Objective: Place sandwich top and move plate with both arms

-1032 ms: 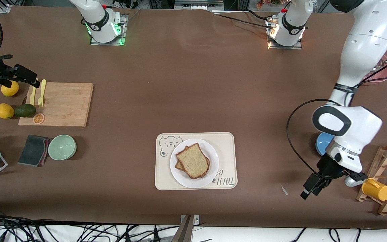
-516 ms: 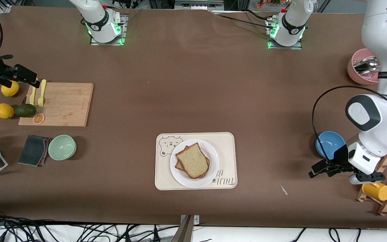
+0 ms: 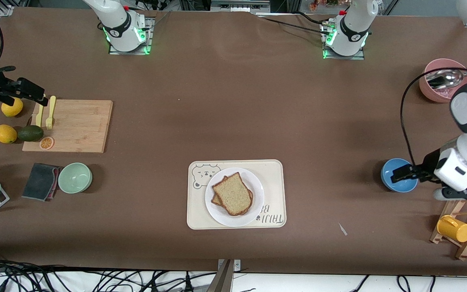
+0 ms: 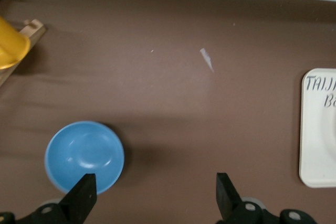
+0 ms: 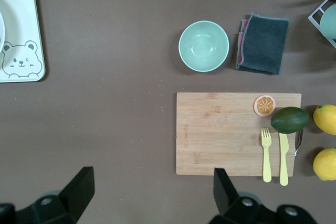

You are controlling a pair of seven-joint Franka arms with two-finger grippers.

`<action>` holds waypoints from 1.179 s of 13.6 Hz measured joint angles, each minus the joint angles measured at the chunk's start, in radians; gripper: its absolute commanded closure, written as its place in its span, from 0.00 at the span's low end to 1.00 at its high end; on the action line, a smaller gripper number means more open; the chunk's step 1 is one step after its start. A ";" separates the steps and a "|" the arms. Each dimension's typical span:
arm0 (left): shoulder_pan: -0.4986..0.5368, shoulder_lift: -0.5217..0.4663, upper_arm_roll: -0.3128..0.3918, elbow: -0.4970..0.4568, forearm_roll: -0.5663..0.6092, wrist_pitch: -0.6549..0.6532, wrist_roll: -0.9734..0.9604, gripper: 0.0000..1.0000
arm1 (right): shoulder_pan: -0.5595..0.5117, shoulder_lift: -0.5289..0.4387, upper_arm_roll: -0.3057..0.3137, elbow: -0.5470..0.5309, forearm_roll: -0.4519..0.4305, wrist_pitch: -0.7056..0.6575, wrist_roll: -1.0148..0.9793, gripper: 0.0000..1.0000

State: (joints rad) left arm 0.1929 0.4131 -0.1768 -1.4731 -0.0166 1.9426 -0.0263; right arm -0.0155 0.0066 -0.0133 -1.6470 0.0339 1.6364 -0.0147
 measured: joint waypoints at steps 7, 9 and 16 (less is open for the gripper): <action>0.018 -0.255 0.001 -0.031 0.016 -0.317 -0.001 0.00 | 0.000 0.000 -0.003 0.001 0.000 0.000 0.000 0.00; 0.021 -0.308 0.002 -0.042 0.016 -0.368 -0.001 0.00 | -0.001 0.000 -0.007 0.001 0.000 -0.001 0.000 0.00; -0.034 -0.350 0.040 -0.067 0.016 -0.408 -0.018 0.00 | -0.001 0.000 -0.014 0.001 0.000 -0.001 0.000 0.00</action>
State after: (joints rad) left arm 0.1587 0.0628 -0.1366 -1.5405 -0.0007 1.5345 -0.0448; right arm -0.0164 0.0069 -0.0273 -1.6464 0.0338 1.6354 -0.0148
